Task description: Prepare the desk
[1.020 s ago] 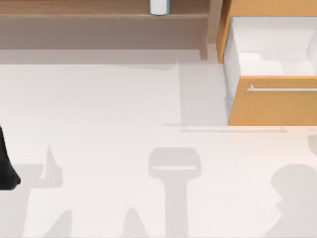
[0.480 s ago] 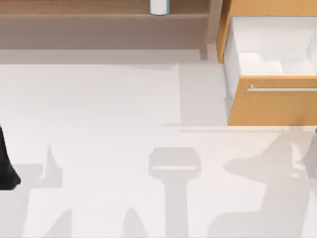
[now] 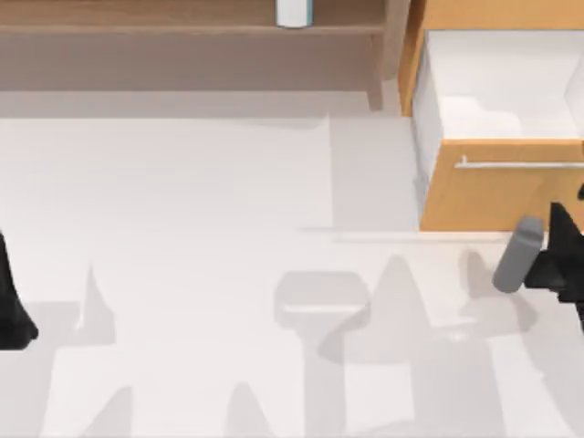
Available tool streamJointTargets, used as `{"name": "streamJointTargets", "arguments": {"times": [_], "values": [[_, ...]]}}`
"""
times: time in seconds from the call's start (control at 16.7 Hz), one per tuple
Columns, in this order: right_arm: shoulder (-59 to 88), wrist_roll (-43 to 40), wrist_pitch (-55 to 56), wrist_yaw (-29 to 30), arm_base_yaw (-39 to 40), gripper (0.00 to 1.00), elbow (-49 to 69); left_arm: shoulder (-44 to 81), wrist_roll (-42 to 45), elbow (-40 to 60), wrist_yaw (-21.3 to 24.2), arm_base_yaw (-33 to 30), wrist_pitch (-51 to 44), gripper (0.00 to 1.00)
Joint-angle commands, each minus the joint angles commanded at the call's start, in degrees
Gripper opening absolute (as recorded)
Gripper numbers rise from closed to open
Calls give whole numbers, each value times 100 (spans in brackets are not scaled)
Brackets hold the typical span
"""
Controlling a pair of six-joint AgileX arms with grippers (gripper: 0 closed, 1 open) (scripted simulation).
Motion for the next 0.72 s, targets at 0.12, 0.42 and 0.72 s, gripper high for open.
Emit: {"name": "streamJointTargets", "arguments": {"times": [0.12, 0.42, 0.72], "values": [[34, -5, 39, -9, 36, 100, 7, 0, 0, 0, 0, 0, 0, 100], [53, -2, -21, -41, -4, 100, 76, 0, 0, 0, 0, 0, 0, 100], [121, -7, -372, -212, -168, 100, 508, 0, 0, 0, 0, 0, 0, 100]]}}
